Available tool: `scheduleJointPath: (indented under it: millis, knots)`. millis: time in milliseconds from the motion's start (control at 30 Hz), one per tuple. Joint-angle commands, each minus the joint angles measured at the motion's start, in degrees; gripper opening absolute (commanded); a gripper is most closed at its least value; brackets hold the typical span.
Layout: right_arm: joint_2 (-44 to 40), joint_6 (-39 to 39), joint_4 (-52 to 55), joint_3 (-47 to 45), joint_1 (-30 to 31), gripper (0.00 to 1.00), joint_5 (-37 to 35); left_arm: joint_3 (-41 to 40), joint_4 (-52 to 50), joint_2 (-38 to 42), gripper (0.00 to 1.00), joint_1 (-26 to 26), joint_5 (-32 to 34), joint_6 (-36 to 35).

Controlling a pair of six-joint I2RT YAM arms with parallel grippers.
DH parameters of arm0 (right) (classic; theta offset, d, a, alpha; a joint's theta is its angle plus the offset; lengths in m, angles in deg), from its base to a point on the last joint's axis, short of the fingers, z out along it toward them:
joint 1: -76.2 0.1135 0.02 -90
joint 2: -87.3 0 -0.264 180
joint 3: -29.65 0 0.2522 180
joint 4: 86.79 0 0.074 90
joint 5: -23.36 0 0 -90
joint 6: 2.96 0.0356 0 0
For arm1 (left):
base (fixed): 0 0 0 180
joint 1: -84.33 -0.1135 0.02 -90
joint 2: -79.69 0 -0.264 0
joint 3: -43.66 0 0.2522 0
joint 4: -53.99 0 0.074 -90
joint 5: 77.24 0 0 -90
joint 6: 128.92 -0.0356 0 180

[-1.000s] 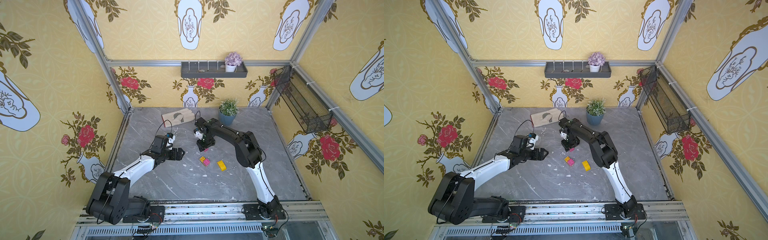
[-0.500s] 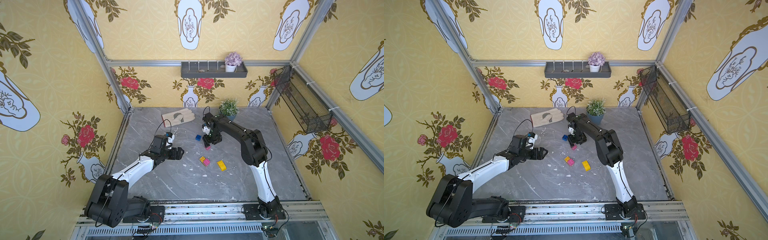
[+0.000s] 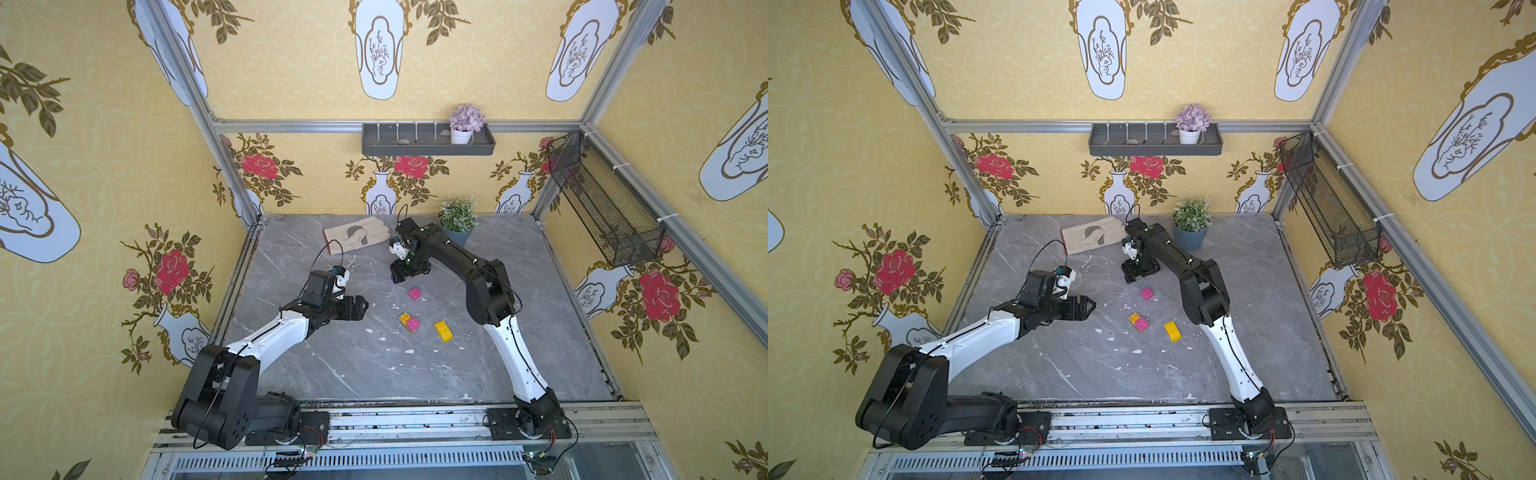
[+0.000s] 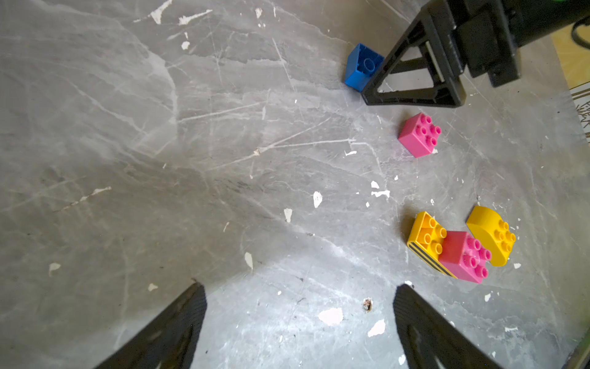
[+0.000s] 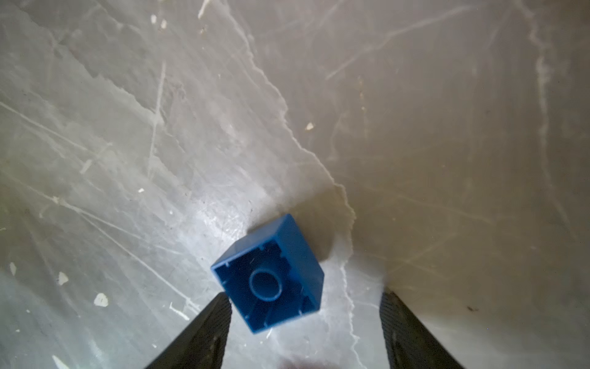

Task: Assemble the letter s with lego
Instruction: Adjust the lego brick at the center of the board.

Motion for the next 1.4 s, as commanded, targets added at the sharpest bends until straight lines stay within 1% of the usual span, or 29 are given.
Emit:
scheduleJointPath:
  millis: [0,100,267,367,433,567,600,667,733,767,800,867,900,933,1000,1067,1133,1233,1367]
  knots:
    - [1.8,-1.7,-0.6,0.4,0.0,0.75,-0.8,0.1,0.1,-0.8,0.94,-0.3,-0.7,-0.5]
    - [2.7,-2.6,-1.4,0.8,0.1,0.74,-0.3,0.1,0.1,-1.2,0.94,-0.5,-0.8,-0.6]
    - [3.4,-2.7,-2.2,1.4,0.3,0.65,0.6,0.1,0.2,-1.5,0.94,-0.9,-0.9,-0.6]
    - [3.3,-2.9,-2.9,1.4,0.7,0.54,0.6,0.1,0.2,-1.8,0.94,-0.9,-1.0,-0.6]
    - [3.2,-2.8,-3.2,1.5,0.9,0.43,0.5,0.3,0.3,-2.0,0.94,-1.0,-1.0,-0.6]
    - [2.0,-1.3,-3.8,1.3,0.7,0.3,1.5,0.3,0.4,-1.8,0.94,-1.0,-1.1,-0.5]
    - [0.9,-0.5,-4.0,0.9,0.3,0.29,2.5,0.3,0.6,-1.7,0.94,-1.0,-1.3,-0.5]
    - [-1.7,2.5,-4.9,-0.6,-1.0,0.29,6.4,-0.4,2.5,-1.0,0.94,-1.0,-2.9,-0.7]
    - [-5.3,7.4,-5.4,-2.3,-3.5,0.28,14.0,-1.5,5.6,0.6,0.94,-0.7,-4.5,-1.0]
    - [-7.9,11.1,-6.5,-4.3,-5.4,0.28,20.3,-2.5,8.2,1.9,0.94,-0.4,-5.9,-1.4]
    - [-10.7,15.0,-8.8,-7.7,-7.6,0.28,28.1,-3.4,11.4,3.3,0.95,-0.2,-7.8,-1.8]
    - [-15.9,23.9,-14.5,-15.6,-11.1,0.29,41.8,-4.9,17.3,6.2,0.96,0.7,-10.3,-3.1]
    - [-18.9,29.1,-19.2,-20.7,-12.4,0.28,47.9,-5.3,20.0,7.8,0.96,1.4,-10.4,-4.1]
    - [-21.7,32.8,-23.2,-24.7,-12.9,0.29,52.0,-5.8,22.5,9.1,0.96,2.0,-10.5,-5.0]
    - [-26.9,37.6,-28.4,-30.2,-12.5,0.29,56.6,-6.7,28.8,11.4,0.97,3.3,-11.4,-6.5]
    - [-30.5,41.3,-31.8,-33.5,-11.5,0.3,60.2,-6.1,32.6,12.4,0.98,5.0,-11.4,-8.5]
    - [-33.3,44.0,-34.0,-35.7,-10.3,0.3,61.3,-3.8,33.5,11.7,0.98,6.8,-12.1,-10.7]
    - [-36.6,49.5,-40.5,-39.2,-7.9,0.3,62.9,0.3,33.3,9.1,0.97,8.3,-13.0,-11.3]
    - [-38.6,51.2,-42.7,-40.8,-5.6,0.3,62.4,1.7,35.5,8.3,0.95,9.1,-13.6,-10.0]
